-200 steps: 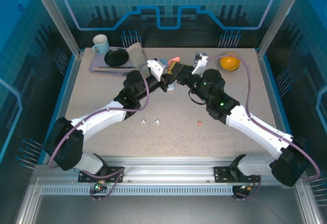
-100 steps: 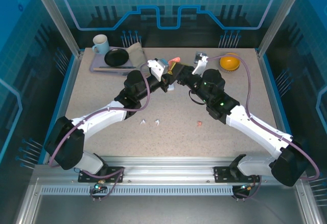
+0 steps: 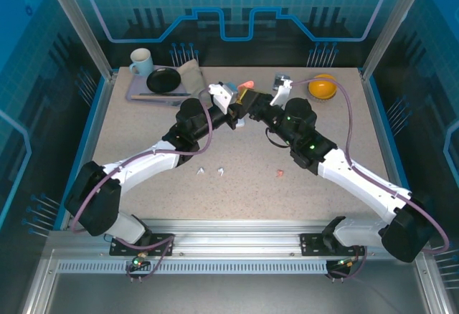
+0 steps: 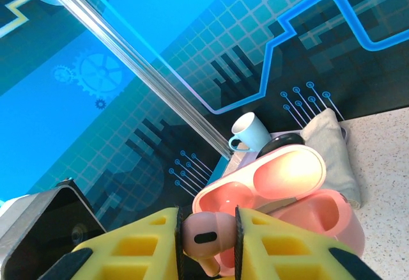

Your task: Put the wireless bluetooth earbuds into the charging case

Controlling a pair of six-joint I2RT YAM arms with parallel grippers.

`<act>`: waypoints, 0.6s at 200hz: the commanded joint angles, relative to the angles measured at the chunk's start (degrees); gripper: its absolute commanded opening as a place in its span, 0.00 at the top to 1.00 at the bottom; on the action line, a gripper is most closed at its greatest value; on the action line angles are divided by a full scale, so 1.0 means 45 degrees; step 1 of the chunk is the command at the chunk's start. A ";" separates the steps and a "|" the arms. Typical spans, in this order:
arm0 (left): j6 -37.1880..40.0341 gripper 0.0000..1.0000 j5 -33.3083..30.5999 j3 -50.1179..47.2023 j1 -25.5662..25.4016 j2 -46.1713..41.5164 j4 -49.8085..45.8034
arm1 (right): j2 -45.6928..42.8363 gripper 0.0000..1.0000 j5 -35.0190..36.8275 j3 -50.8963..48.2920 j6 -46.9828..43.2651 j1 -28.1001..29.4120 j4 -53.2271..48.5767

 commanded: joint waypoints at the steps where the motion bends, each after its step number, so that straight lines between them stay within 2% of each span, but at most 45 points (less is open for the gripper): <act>1: 0.0252 1.00 -0.0051 0.0491 -0.0102 0.0076 0.0288 | -0.0276 0.75 -0.0109 -0.0080 0.0009 -0.0054 0.0228; 120: 0.0262 1.00 0.0079 0.0579 -0.0102 -0.0081 0.0361 | 0.0054 0.75 -0.0197 -0.0233 -0.0012 -0.0056 0.0150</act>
